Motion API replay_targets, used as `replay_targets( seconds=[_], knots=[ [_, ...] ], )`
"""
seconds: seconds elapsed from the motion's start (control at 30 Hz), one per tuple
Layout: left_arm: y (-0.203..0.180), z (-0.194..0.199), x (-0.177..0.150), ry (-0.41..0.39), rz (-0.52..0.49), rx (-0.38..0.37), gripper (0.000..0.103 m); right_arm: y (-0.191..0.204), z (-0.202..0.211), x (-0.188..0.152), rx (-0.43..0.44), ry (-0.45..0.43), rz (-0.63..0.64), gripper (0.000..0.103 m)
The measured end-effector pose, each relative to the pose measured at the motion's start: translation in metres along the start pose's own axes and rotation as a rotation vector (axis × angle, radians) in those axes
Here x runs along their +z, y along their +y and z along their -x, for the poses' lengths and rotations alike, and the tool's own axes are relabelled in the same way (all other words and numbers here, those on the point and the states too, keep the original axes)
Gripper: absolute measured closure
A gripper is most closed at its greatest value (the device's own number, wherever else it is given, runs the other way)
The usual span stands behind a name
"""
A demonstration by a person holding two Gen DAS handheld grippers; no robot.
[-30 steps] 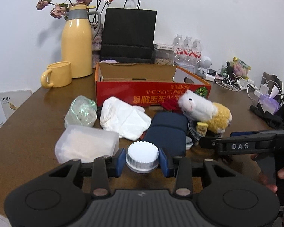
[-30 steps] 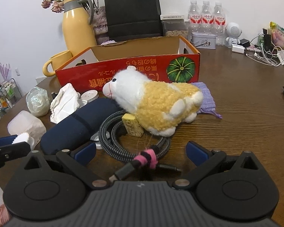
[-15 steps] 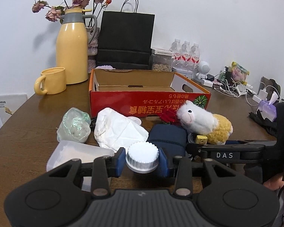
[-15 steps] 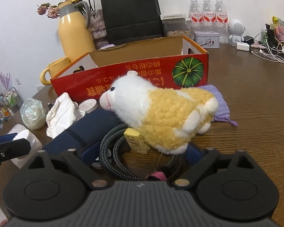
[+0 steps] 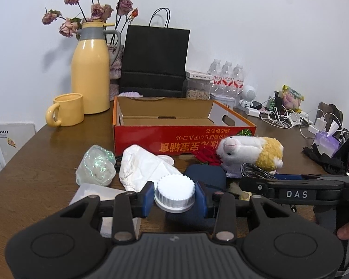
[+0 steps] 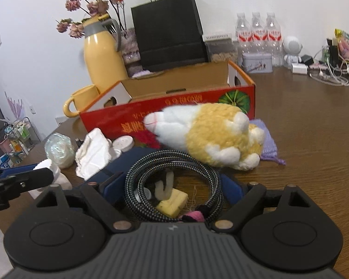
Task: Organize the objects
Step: 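Carry the cap and cable into the cardboard box and open both grippers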
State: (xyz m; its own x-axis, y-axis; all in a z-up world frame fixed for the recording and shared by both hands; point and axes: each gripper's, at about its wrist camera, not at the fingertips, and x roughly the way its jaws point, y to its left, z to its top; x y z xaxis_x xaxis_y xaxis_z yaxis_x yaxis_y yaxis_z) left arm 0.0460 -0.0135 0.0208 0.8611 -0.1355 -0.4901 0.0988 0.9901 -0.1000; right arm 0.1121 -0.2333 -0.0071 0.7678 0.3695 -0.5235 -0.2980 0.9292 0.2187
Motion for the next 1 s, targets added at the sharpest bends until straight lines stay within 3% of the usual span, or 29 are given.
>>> replay_targets(
  seconds=[0.5,1.0],
  knots=[
    [0.003,0.000,0.039,-0.083,-0.015,0.008,0.066,0.021,0.030,0.029,-0.026,-0.128,0.097,0.014],
    [0.004,-0.077,0.123,-0.067,-0.009,0.031,0.066,0.010,-0.016,0.102,-0.108,-0.199,0.169,0.014]
  ],
)
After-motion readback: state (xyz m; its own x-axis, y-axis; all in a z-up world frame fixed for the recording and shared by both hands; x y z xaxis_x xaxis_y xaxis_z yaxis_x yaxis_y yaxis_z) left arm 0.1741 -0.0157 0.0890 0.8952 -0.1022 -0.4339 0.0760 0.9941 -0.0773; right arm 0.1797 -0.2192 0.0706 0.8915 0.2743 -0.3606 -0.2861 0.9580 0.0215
